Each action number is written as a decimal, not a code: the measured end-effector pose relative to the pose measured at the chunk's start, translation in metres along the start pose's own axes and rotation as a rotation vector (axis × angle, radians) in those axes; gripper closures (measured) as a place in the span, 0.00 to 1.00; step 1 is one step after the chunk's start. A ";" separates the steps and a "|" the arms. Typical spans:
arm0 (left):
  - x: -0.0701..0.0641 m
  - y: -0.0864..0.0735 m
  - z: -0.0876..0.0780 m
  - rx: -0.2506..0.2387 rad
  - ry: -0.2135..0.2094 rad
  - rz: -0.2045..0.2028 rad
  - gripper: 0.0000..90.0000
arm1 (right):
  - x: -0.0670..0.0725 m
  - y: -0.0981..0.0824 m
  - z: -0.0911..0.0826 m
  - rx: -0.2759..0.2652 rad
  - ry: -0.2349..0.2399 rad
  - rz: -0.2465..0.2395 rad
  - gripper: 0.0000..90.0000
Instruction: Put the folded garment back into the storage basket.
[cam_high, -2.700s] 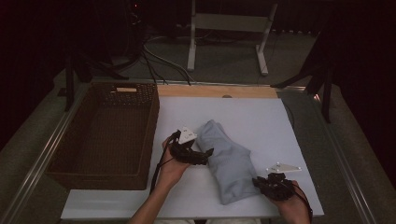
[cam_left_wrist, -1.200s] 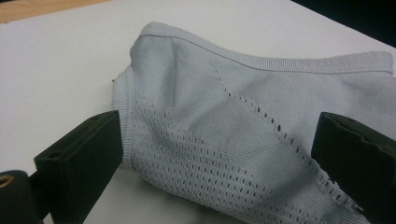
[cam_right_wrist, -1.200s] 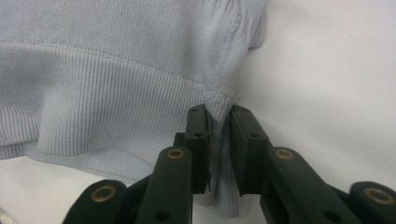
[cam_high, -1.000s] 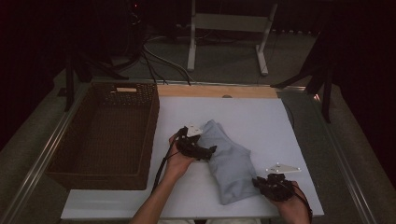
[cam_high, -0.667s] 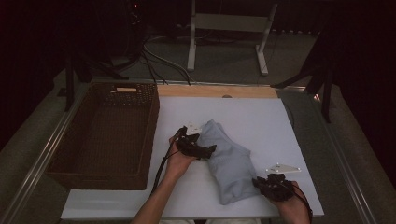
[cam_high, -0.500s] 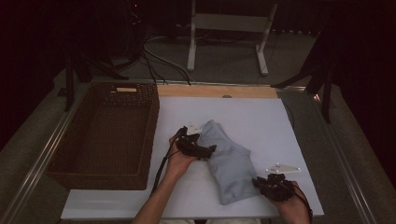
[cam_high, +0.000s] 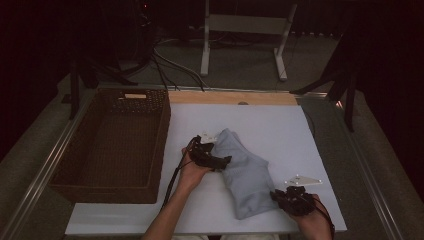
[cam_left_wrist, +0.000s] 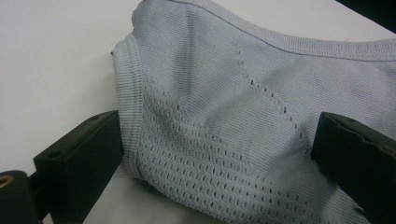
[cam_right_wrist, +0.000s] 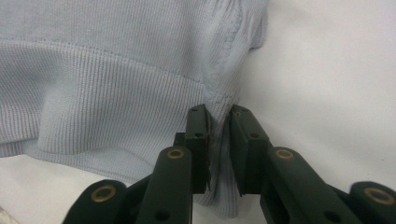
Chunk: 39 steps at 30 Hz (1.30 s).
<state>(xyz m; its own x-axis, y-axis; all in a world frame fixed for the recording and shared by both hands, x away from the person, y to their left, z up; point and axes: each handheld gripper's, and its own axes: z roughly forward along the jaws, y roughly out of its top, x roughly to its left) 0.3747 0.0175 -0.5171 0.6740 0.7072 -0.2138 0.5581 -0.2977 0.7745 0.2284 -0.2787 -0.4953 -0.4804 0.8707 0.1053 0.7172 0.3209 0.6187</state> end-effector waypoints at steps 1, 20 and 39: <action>0.000 0.000 0.000 0.003 -0.002 -0.001 0.04 | 0.000 0.000 0.000 0.000 0.000 0.001 0.87; 0.005 -0.001 0.004 0.047 0.015 -0.017 0.04 | 0.000 0.000 0.000 -0.002 0.002 -0.001 0.87; -0.001 -0.001 0.008 0.137 0.023 -0.024 0.21 | 0.001 0.000 0.000 0.000 0.003 -0.002 0.87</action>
<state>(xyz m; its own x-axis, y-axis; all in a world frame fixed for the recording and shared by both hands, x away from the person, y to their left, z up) 0.3771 0.0123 -0.5222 0.6493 0.7290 -0.2167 0.6359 -0.3642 0.6804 0.2282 -0.2782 -0.4949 -0.4831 0.8690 0.1068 0.7166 0.3223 0.6185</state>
